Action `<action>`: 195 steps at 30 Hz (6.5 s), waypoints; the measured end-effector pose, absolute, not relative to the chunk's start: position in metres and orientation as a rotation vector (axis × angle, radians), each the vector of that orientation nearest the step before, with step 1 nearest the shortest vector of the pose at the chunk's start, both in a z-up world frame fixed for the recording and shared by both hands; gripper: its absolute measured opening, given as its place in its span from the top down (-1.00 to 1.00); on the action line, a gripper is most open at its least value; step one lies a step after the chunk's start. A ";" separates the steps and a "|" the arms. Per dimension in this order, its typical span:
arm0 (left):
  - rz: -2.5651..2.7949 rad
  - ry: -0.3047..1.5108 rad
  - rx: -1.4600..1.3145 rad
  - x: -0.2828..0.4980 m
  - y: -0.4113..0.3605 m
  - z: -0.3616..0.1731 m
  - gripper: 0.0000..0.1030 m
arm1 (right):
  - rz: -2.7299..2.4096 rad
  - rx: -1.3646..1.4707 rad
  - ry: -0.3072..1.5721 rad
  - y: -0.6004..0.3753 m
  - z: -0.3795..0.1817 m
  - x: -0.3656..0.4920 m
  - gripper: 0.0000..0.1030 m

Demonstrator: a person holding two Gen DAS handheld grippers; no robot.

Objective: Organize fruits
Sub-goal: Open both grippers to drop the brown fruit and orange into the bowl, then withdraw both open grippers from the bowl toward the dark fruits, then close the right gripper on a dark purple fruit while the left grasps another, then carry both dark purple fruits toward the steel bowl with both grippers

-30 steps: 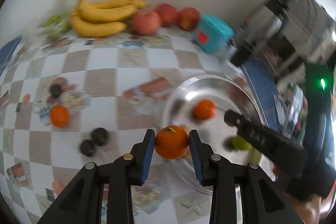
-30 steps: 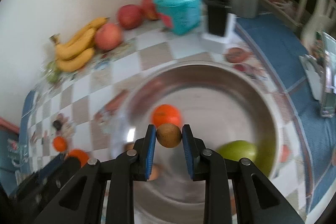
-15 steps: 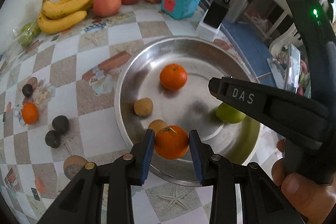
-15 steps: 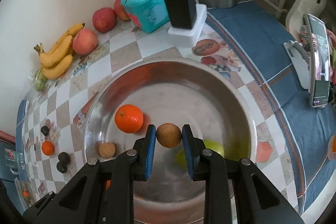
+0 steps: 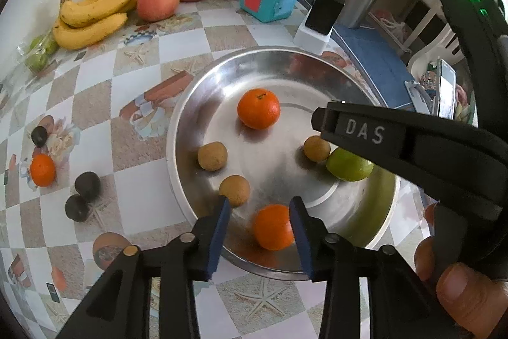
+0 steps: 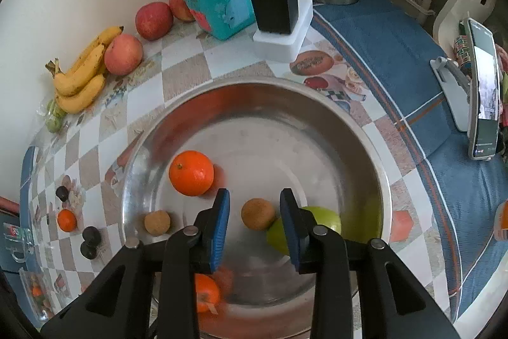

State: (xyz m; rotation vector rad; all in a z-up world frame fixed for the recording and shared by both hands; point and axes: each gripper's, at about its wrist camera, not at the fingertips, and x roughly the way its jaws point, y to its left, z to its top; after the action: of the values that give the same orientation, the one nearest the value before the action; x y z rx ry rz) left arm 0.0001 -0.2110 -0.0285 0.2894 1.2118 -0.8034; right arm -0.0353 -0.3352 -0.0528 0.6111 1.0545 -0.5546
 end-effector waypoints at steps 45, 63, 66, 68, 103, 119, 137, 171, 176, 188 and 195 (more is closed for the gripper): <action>-0.291 1.211 -0.024 0.101 -0.074 -0.015 -0.57 | -0.359 0.408 1.082 -0.250 -0.030 0.007 -0.26; -0.179 1.222 0.015 0.105 -0.063 -0.028 -1.00 | -0.402 0.415 1.090 -0.260 -0.039 0.003 -0.83; -0.174 1.225 0.021 0.105 -0.063 -0.029 -1.00 | -0.404 0.406 1.089 -0.259 -0.039 0.003 -0.83; -0.173 1.230 0.028 0.105 -0.063 -0.030 -1.00 | -0.405 0.406 1.087 -0.259 -0.040 0.004 -0.84; -0.002 1.230 -0.044 0.133 0.022 -0.035 -1.00 | -0.124 0.411 1.040 -0.180 -0.038 0.042 -0.84; 0.049 1.299 -0.114 0.145 0.033 -0.060 -1.00 | -0.036 0.448 1.086 -0.167 -0.085 0.073 -0.30; 0.018 1.303 -0.106 0.145 0.022 -0.058 -1.00 | -0.036 0.492 1.084 -0.164 -0.091 0.077 0.31; -0.359 1.360 -0.104 0.122 -0.059 -0.066 -0.11 | -0.180 0.559 0.981 -0.215 -0.029 0.032 0.41; -0.387 1.362 -0.065 0.118 -0.073 -0.068 0.07 | -0.179 0.545 0.978 -0.213 -0.024 0.030 0.42; -0.376 1.357 -0.029 0.122 -0.076 -0.073 0.47 | -0.180 0.539 0.978 -0.213 -0.022 0.029 0.42; -0.385 1.337 -0.046 0.122 -0.070 -0.062 0.49 | -0.185 0.544 0.978 -0.215 -0.021 0.028 0.42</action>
State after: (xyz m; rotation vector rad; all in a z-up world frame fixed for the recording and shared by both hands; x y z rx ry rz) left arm 0.1215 -0.0701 -0.0615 -0.0459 1.3366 -0.3853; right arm 0.0278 -0.2151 -0.0215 0.5440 0.9777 -0.1853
